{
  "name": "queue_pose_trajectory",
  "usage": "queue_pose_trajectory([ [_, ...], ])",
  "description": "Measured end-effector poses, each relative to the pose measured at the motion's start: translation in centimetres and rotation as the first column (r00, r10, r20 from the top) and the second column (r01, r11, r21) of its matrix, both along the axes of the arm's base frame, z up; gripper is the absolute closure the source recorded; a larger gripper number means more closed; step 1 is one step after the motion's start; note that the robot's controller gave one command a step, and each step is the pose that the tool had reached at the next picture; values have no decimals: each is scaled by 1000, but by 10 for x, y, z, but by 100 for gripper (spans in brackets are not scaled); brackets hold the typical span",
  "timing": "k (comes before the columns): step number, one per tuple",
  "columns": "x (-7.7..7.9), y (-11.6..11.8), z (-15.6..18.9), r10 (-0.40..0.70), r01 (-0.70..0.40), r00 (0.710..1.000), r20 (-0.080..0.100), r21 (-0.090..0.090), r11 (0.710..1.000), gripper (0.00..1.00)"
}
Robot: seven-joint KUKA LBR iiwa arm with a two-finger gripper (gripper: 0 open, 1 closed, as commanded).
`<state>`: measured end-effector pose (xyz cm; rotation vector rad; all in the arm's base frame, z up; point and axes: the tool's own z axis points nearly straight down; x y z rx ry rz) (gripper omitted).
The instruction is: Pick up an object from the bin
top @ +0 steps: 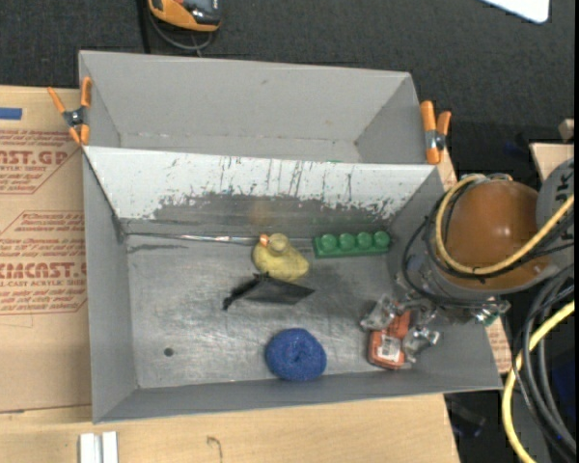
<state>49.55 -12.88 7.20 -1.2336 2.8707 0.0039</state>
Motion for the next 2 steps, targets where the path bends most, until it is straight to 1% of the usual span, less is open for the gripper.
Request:
queue_pose_trajectory([
  [1,0,0,0,0,0,1000,0,0,1000,100],
  [2,-5,12,50,50,-50,999,-20,-5,999,100],
])
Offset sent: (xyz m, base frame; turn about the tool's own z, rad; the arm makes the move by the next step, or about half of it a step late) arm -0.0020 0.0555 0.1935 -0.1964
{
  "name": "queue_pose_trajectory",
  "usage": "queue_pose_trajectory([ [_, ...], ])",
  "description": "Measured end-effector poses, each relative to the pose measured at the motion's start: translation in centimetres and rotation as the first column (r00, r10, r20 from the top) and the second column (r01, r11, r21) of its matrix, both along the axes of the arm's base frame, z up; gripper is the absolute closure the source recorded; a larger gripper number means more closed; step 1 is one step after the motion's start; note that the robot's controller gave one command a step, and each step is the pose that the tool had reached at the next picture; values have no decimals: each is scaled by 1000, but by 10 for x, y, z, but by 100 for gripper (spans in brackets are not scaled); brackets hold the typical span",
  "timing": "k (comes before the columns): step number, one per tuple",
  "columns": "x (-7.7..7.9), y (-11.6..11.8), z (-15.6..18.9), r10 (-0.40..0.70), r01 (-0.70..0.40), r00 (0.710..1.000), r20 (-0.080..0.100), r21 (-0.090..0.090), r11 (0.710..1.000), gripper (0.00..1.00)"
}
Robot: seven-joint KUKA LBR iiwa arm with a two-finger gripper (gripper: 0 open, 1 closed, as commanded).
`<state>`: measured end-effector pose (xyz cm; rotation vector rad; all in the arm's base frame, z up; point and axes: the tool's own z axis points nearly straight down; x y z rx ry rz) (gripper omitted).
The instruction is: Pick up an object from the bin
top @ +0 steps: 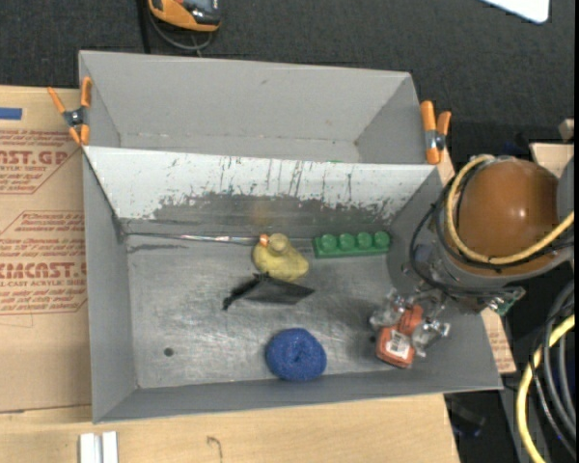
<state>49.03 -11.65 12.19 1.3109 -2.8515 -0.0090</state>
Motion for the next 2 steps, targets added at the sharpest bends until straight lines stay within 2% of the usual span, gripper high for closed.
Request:
queue_pose_trajectory([
  [1,13,-9,9,181,-181,983,16,-7,984,100],
  [2,68,-1,134,351,-351,936,9,-2,936,100],
])
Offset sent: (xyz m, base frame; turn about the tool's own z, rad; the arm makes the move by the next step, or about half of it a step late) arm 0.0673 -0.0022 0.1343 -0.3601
